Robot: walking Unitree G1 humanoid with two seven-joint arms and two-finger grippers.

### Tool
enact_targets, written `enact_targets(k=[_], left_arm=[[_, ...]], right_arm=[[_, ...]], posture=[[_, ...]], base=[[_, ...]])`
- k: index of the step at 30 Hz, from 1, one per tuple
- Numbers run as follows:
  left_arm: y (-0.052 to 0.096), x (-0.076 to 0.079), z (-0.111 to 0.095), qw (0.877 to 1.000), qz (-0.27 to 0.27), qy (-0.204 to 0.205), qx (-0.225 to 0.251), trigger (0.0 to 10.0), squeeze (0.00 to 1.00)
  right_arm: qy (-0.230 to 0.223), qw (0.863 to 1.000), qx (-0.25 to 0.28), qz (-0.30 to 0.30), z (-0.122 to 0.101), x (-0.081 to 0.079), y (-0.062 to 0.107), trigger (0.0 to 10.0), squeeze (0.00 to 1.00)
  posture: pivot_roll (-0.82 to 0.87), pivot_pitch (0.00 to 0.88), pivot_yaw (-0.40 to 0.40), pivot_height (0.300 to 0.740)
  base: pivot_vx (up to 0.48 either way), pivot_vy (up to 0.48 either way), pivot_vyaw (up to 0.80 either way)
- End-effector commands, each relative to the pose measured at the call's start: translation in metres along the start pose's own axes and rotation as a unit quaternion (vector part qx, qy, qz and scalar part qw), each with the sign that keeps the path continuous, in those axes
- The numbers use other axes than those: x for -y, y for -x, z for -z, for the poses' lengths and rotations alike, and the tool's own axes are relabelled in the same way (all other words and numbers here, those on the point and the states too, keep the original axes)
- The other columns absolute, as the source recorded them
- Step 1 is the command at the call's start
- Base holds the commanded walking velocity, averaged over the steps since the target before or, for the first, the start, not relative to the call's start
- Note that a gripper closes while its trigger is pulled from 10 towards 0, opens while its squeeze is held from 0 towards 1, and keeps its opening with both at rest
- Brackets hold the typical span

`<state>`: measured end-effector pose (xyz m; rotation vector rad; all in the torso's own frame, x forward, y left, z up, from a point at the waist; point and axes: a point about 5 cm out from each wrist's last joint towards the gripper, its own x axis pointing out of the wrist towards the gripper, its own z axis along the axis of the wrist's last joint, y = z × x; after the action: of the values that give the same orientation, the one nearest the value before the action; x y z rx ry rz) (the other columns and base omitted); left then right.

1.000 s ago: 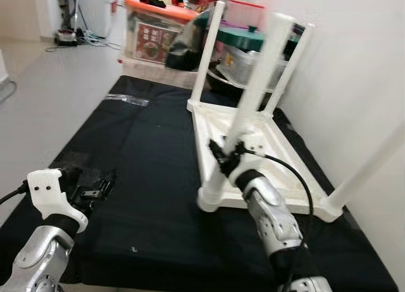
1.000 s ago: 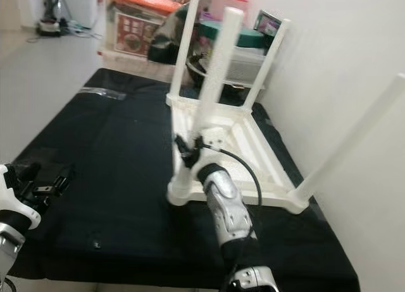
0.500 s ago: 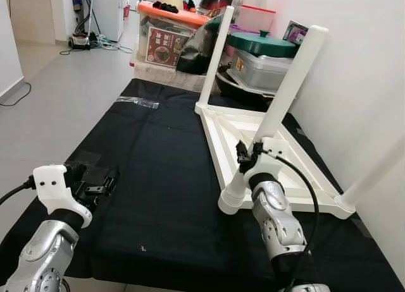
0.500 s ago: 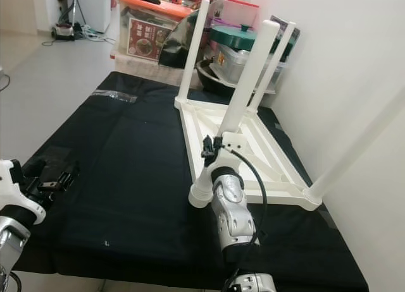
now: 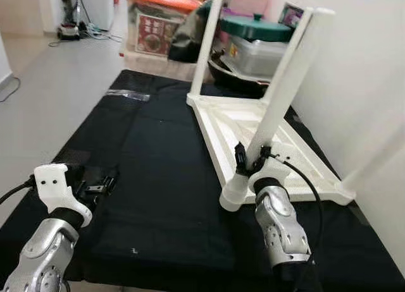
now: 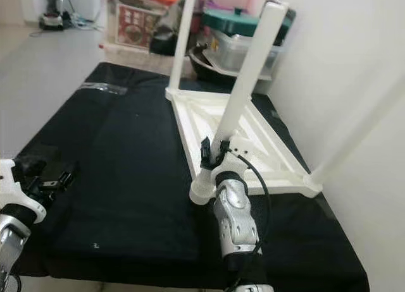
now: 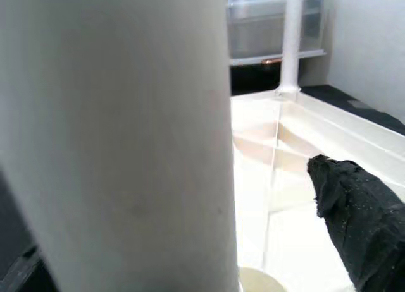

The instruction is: Building children table

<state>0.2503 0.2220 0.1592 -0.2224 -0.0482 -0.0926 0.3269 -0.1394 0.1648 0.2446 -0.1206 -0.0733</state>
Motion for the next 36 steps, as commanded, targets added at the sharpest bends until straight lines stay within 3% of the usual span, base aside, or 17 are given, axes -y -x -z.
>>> enact_targets(k=[1, 7, 10, 12, 16, 17, 18, 19, 21, 23, 29, 36], left_arm=[[-0.001, 0.0, 0.003, 1.0, 0.004, -0.008, -0.013, 10.0, 0.0], [-0.001, 0.0, 0.003, 1.0, 0.007, -0.01, -0.013, 10.0, 0.0], [-0.001, 0.0, 0.003, 1.0, 0.007, -0.01, -0.013, 10.0, 0.0], [-0.003, 0.002, 0.004, 1.0, 0.01, -0.012, -0.014, 10.0, 0.0], [-0.003, 0.002, 0.004, 1.0, 0.012, -0.012, -0.014, 10.0, 0.0], [-0.004, 0.003, 0.005, 1.0, 0.015, -0.013, -0.014, 10.0, 0.0], [-0.005, 0.004, 0.005, 1.0, 0.017, -0.013, -0.015, 10.0, 0.0], [-0.005, 0.004, 0.005, 1.0, 0.017, -0.013, -0.015, 10.0, 0.0], [-0.006, 0.005, 0.006, 1.0, 0.02, -0.014, -0.015, 10.0, 0.0], [-0.006, 0.005, 0.007, 1.0, 0.02, -0.014, -0.015, 10.0, 0.0], [-0.006, 0.006, 0.007, 1.0, 0.021, -0.014, -0.016, 10.0, 0.0], [-0.005, 0.006, 0.009, 0.999, 0.021, -0.016, -0.017, 10.0, 0.0]], right_arm=[[-0.007, 1.0, 0.018, 0.019, -0.01, 0.01, 0.0, 10.0, 1.0], [-0.028, 0.998, 0.051, -0.024, -0.035, -0.002, -0.003, 10.0, 1.0], [-0.028, 0.998, 0.051, -0.024, -0.035, -0.002, -0.003, 10.0, 1.0], [-0.022, 0.995, 0.049, -0.082, -0.051, -0.004, -0.011, 10.0, 1.0], [-0.017, 0.994, 0.047, -0.097, -0.055, -0.002, -0.014, 10.0, 1.0], [0.002, 0.991, 0.038, -0.126, -0.057, 0.003, -0.02, 10.0, 0.25], [0.008, 0.989, 0.013, -0.147, -0.054, 0.012, -0.027, 10.0, 0.0], [0.008, 0.989, 0.013, -0.147, -0.054, 0.012, -0.027, 10.0, 0.0], [0.021, 0.981, -0.049, -0.189, -0.047, 0.034, -0.044, 10.0, 0.0], [0.018, 0.978, -0.064, -0.199, -0.047, 0.04, -0.047, 10.0, 0.0], [0.031, 0.97, -0.087, -0.224, -0.049, 0.047, -0.053, 10.0, 0.0], [0.017, 0.943, -0.111, -0.314, -0.061, 0.046, -0.061, 10.0, 0.0]], posture=[[0.14, 0.0, -0.162, 0.74], [0.13, 0.0, -0.16, 0.74], [0.13, 0.0, -0.16, 0.74], [0.12, 0.0, -0.158, 0.74], [0.12, 0.0, -0.157, 0.74], [0.11, 0.0, -0.157, 0.74], [0.11, 0.0, -0.159, 0.74], [0.11, 0.0, -0.159, 0.74], [0.11, 0.0, -0.167, 0.74], [0.11, 0.0, -0.167, 0.74], [0.12, 0.0, -0.172, 0.74], [0.12, 0.0, -0.179, 0.74]], base=[[0.0, 0.0, 0.0], [0.0, 0.0, 0.0], [0.0, 0.0, 0.0], [0.0, 0.0, 0.0], [0.0, 0.0, 0.0], [0.0, 0.0, 0.0], [0.0, 0.0, 0.0], [0.0, 0.0, 0.0], [0.0, 0.0, 0.0], [0.0, 0.0, 0.0], [0.0, 0.0, 0.0], [0.0, 0.0, 0.0]])
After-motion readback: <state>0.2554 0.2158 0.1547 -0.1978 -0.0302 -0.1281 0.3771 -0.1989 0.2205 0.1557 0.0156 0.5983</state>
